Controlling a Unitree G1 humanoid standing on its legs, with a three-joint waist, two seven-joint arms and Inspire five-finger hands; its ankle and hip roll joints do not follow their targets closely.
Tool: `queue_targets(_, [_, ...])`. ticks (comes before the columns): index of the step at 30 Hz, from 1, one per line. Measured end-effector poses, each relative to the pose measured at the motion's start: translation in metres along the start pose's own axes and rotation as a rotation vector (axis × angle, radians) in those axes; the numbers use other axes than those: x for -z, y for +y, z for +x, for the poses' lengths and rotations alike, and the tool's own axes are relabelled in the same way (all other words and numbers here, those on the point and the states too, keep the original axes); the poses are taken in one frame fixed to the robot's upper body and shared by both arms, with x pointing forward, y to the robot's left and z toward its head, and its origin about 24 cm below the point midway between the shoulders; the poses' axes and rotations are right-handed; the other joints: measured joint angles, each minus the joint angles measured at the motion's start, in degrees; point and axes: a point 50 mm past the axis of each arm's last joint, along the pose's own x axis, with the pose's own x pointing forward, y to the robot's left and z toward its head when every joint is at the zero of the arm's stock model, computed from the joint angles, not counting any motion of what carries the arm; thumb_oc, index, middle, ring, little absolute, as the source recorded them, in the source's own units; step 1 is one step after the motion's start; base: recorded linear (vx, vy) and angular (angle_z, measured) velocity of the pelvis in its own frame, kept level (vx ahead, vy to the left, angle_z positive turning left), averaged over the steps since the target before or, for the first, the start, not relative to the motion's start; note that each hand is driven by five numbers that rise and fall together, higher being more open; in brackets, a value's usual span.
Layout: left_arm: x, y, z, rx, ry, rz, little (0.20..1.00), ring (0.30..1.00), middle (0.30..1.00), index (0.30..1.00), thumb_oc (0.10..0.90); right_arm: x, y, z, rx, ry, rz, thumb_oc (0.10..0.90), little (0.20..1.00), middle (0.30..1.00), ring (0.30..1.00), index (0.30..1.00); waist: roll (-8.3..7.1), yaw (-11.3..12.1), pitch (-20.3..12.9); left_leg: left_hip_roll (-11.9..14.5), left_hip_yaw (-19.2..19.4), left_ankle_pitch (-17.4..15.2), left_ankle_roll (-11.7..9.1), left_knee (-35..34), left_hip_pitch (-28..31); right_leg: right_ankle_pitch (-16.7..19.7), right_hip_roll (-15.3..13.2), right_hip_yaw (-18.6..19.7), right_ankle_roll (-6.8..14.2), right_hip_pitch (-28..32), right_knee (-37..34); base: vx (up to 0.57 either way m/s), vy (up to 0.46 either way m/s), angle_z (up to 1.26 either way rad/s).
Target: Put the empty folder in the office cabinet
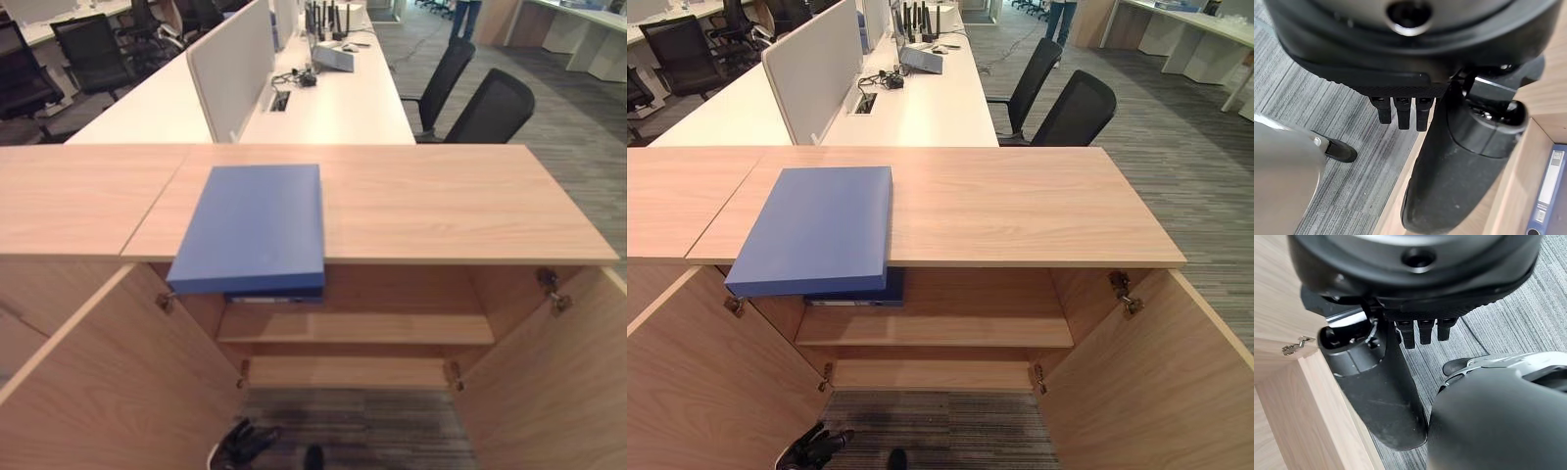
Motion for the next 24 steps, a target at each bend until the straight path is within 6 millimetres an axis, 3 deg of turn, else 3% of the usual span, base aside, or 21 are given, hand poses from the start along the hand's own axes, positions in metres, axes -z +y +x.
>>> queue_targets(3, [-0.013, -0.005, -0.009, 0.046, -0.084, -0.014, 0.900, 0.900, 0.900, 0.900, 0.800, 0.001, -0.001, 0.000, 0.004, 0.002, -0.021, 0.800, 0.900, 0.900, 0.900, 0.900, 0.21, 0.3, -0.1, 0.0, -0.3, 0.3, 0.0, 0.0, 0.1, 0.2, 0.1, -0.2, 0.0, 0.4, -0.6, 0.00, -0.001, 0.06])
queue_targets(7, [-0.051, -0.011, -0.024, 0.076, -0.280, -0.089, 0.900, 0.900, 0.900, 0.900, 0.800, 0.006, -0.009, -0.001, 0.023, 0.020, -0.036, 0.800, 0.900, 0.900, 0.900, 0.900, 0.77, 2.7, -0.3, -0.1, -1.9, 0.6, -0.4, 0.0, 0.2, 0.3, 0.7, -1.6, 0.0, 1.5, -1.3, -0.01, -0.027, 0.20])
queue_targets(11, [-0.077, 0.011, -0.030, -0.062, -0.396, -0.180, 0.900, 0.900, 0.900, 0.900, 0.800, 0.005, -0.010, -0.001, 0.028, 0.015, -0.040, 0.800, 0.900, 0.900, 0.900, 0.900, 1.07, 3.1, -0.3, 0.1, -3.2, 0.5, -1.3, 0.0, 0.0, 0.3, 1.4, -2.8, -0.1, 1.8, -1.5, 0.00, -0.031, 0.15])
queue_targets(14, [-0.098, 0.026, -0.040, -0.162, -0.501, -0.219, 0.900, 0.900, 0.900, 0.900, 0.800, 0.015, -0.016, -0.002, 0.044, 0.039, -0.032, 0.800, 0.900, 0.900, 0.900, 0.900, 0.92, 4.3, -0.3, 0.0, -3.7, 0.9, -1.2, 0.0, -0.4, 0.4, 1.5, -3.4, -0.2, 1.7, -1.8, -0.01, -0.021, 0.13])
queue_targets(17, [-0.119, 0.034, -0.053, -0.249, -0.621, -0.177, 0.900, 0.900, 0.900, 0.900, 0.800, 0.019, -0.019, -0.002, 0.053, 0.042, -0.018, 0.800, 0.900, 0.900, 0.900, 0.900, 0.70, 5.4, -0.1, -0.1, -4.1, 1.1, -1.1, 0.0, -0.7, 0.4, 1.5, -3.8, -0.2, 1.8, -2.0, -0.01, -0.020, 0.08])
queue_targets(24, [-0.138, 0.032, -0.067, -0.320, -0.741, -0.085, 0.900, 0.900, 0.900, 0.900, 0.800, 0.018, -0.014, -0.002, 0.044, 0.035, -0.037, 0.800, 0.900, 0.900, 0.900, 0.900, -0.27, 6.0, 0.6, -0.2, -4.7, 1.2, -1.3, 0.0, -0.8, 0.4, 1.6, -4.3, -0.2, 1.9, -2.1, 0.00, -0.014, 0.03])
